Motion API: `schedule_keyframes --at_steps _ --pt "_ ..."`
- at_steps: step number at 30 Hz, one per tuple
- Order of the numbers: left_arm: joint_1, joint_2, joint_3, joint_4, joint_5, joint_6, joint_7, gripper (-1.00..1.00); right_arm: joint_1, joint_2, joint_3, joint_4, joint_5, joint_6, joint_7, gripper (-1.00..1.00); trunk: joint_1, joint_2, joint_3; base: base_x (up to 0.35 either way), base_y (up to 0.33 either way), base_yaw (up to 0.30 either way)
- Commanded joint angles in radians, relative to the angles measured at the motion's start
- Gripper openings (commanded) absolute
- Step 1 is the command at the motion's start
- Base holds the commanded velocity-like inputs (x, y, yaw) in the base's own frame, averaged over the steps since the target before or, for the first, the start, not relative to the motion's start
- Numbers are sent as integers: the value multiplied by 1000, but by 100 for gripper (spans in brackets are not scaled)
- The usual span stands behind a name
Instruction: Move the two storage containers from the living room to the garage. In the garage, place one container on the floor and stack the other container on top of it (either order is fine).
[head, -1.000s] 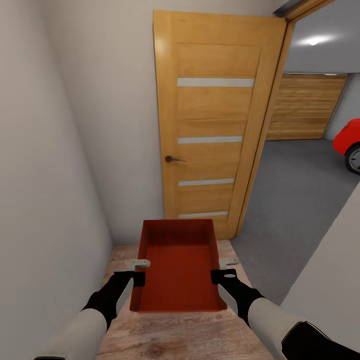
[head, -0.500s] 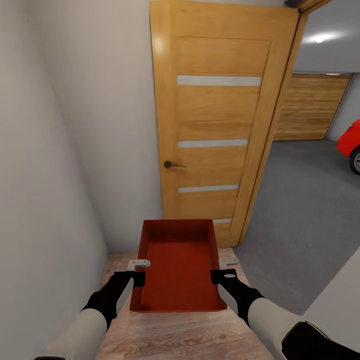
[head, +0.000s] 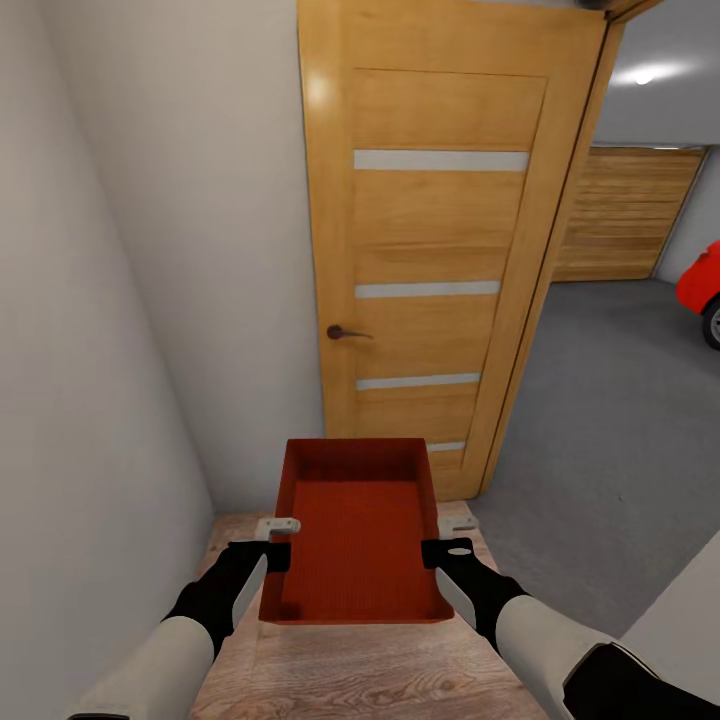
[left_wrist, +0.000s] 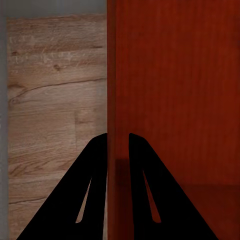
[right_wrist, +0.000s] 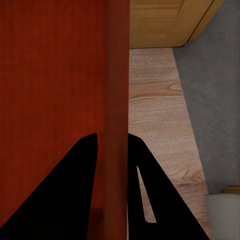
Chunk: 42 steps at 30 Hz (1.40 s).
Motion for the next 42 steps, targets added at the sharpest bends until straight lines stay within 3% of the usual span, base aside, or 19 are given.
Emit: schedule_keyframes --at_steps 1,22,34,42 --pt "-1 -1 11 -4 -40 -75 10 -100 0 0 10 1 -18 6 -8 -100 1 -2 -2 0 0 0" --pt "-1 -1 11 -4 -41 -74 11 -100 0 0 9 1 -18 6 -8 -100 1 -2 -2 0 0 -5" --pt "-1 -1 11 -4 -41 -74 11 -100 0 0 10 1 -18 6 -8 -100 1 -2 -2 10 0 -217" --pt "-1 -1 11 2 -41 -74 10 -100 0 0 10 1 -18 6 -8 -100 1 -2 -2 239 93 -234"
